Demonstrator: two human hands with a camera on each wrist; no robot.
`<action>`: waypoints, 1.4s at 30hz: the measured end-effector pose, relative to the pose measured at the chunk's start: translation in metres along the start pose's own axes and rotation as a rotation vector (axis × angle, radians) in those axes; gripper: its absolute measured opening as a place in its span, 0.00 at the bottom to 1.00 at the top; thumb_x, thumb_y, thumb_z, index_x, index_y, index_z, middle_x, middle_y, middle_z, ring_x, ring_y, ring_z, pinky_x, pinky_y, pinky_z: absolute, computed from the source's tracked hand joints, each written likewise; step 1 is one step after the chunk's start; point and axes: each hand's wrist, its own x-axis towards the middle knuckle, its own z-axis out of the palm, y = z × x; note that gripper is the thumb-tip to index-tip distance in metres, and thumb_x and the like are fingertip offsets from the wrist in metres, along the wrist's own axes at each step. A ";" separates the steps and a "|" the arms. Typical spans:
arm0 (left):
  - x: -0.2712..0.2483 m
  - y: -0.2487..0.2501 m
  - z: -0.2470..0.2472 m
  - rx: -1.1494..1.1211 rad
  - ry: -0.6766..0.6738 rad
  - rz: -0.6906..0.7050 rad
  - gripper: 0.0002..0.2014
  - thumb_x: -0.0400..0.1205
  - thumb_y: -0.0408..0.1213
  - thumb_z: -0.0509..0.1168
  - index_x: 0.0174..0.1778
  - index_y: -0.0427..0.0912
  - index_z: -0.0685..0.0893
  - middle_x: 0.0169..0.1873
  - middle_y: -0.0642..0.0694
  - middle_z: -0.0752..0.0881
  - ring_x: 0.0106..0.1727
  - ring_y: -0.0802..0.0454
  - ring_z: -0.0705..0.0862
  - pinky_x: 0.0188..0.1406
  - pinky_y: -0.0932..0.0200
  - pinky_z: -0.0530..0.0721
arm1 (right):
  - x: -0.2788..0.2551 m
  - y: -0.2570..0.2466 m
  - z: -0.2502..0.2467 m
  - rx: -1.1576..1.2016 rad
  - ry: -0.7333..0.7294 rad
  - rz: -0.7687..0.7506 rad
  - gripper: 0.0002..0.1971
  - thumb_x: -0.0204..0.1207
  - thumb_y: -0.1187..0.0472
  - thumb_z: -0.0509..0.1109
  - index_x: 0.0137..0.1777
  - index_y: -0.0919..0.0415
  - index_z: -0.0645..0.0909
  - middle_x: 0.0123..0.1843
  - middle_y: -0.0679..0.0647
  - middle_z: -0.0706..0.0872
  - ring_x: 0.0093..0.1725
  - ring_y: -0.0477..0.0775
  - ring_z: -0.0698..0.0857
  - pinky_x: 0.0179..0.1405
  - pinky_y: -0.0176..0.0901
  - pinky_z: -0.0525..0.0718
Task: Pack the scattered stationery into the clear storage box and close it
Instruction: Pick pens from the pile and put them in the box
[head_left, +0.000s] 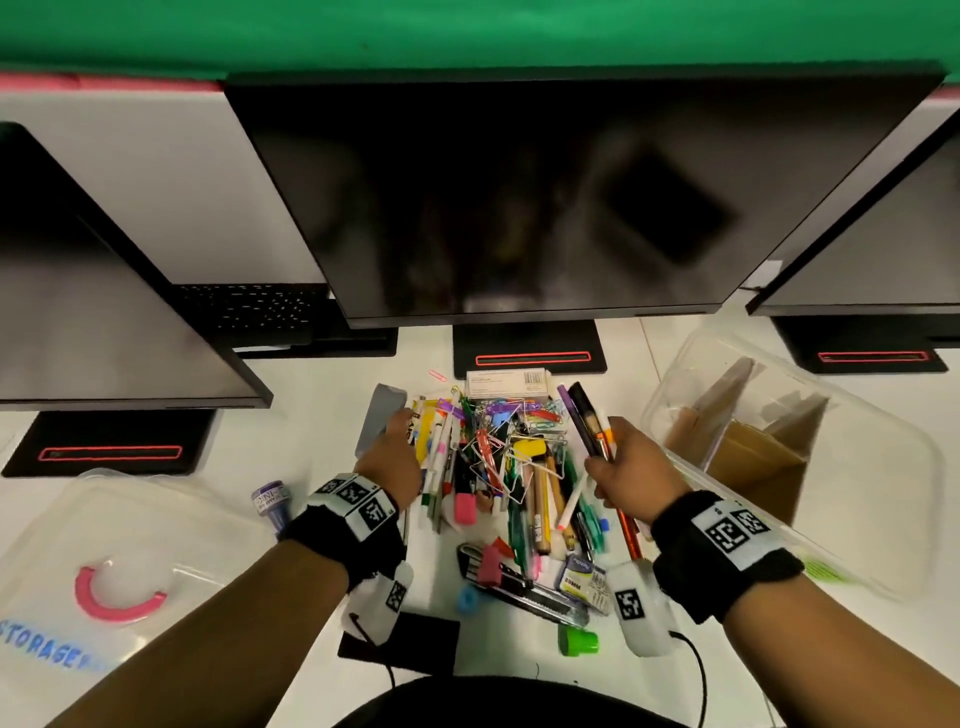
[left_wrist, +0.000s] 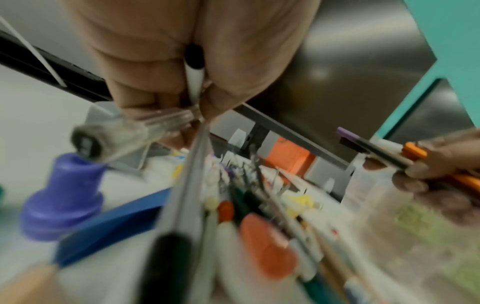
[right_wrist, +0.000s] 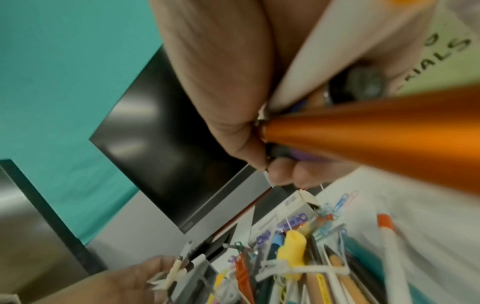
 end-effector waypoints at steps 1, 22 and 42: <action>-0.004 0.006 -0.002 -0.086 -0.027 0.005 0.24 0.84 0.26 0.54 0.75 0.45 0.62 0.43 0.46 0.77 0.43 0.45 0.82 0.45 0.66 0.85 | -0.001 0.000 -0.006 0.057 -0.003 -0.012 0.09 0.77 0.68 0.64 0.54 0.58 0.70 0.37 0.54 0.81 0.33 0.56 0.84 0.30 0.45 0.84; -0.018 0.250 0.081 -0.502 -0.513 0.217 0.25 0.84 0.27 0.58 0.78 0.37 0.64 0.48 0.42 0.82 0.36 0.56 0.81 0.31 0.71 0.83 | 0.003 0.054 -0.132 1.266 0.187 0.315 0.05 0.82 0.70 0.59 0.56 0.66 0.73 0.28 0.57 0.77 0.20 0.50 0.79 0.21 0.40 0.83; 0.004 0.145 0.033 -0.496 -0.312 0.124 0.09 0.84 0.29 0.59 0.50 0.47 0.80 0.48 0.42 0.85 0.44 0.52 0.83 0.46 0.59 0.82 | 0.050 0.012 -0.100 0.475 0.182 0.396 0.08 0.75 0.64 0.69 0.35 0.63 0.79 0.37 0.58 0.82 0.41 0.60 0.82 0.50 0.50 0.82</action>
